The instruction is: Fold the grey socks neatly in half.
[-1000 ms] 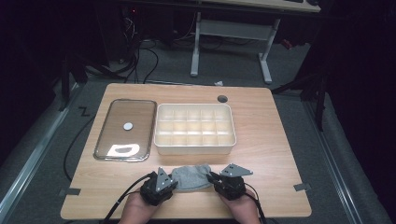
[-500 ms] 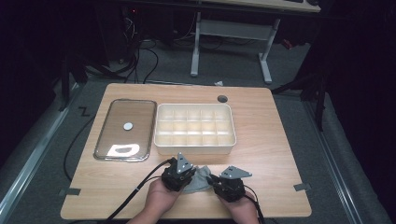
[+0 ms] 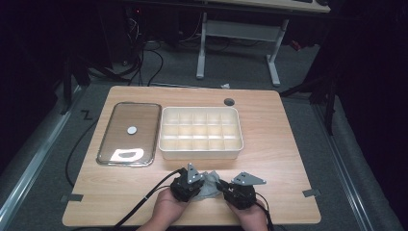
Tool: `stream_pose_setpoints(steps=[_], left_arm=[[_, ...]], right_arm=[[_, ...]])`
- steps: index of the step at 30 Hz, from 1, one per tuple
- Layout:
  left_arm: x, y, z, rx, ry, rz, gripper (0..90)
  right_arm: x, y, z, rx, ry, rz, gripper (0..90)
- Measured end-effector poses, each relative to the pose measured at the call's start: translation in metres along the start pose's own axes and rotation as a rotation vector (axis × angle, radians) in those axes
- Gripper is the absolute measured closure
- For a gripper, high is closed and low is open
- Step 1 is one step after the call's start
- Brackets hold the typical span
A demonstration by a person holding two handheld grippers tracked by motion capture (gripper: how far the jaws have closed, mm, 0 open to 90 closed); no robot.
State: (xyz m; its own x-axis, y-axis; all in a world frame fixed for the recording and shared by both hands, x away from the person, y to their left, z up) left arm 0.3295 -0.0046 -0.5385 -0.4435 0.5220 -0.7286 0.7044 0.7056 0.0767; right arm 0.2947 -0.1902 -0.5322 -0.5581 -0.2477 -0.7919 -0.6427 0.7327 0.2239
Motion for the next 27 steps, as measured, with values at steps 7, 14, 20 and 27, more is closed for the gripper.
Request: stream_pose_setpoints(steps=[7,14,20,27], left_arm=[[-0.010,-0.015,0.011,-0.053,-0.024,0.048,79.0],[-0.016,-0.014,0.011,-0.030,-0.024,0.026,70.5],[-0.003,0.018,-0.024,0.010,-0.079,-0.121,53.2],[0.042,0.040,-0.034,0.121,-0.010,-0.280,44.9]], right_arm=[[-0.005,0.000,-0.010,-0.050,-0.101,0.046,82.5],[-0.002,-0.004,-0.012,-0.024,-0.107,0.048,82.3],[0.001,-0.006,-0.013,0.005,-0.094,0.030,82.2],[0.001,-0.004,-0.011,0.021,-0.076,0.007,81.9]])
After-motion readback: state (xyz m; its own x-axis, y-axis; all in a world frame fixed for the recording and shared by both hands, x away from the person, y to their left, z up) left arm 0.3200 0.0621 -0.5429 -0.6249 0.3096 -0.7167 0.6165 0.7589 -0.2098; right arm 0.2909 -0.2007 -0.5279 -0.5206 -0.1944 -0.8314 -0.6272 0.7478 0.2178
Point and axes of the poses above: each handheld gripper's, and its own axes: z roughly forward along the jaws, x roughly out of its underside, y roughly to its left, the point moved 2 cm from there along z, roughly forward along the jaws, and after that the axes turned 7 degrees about -x, right-handed, at the moved point
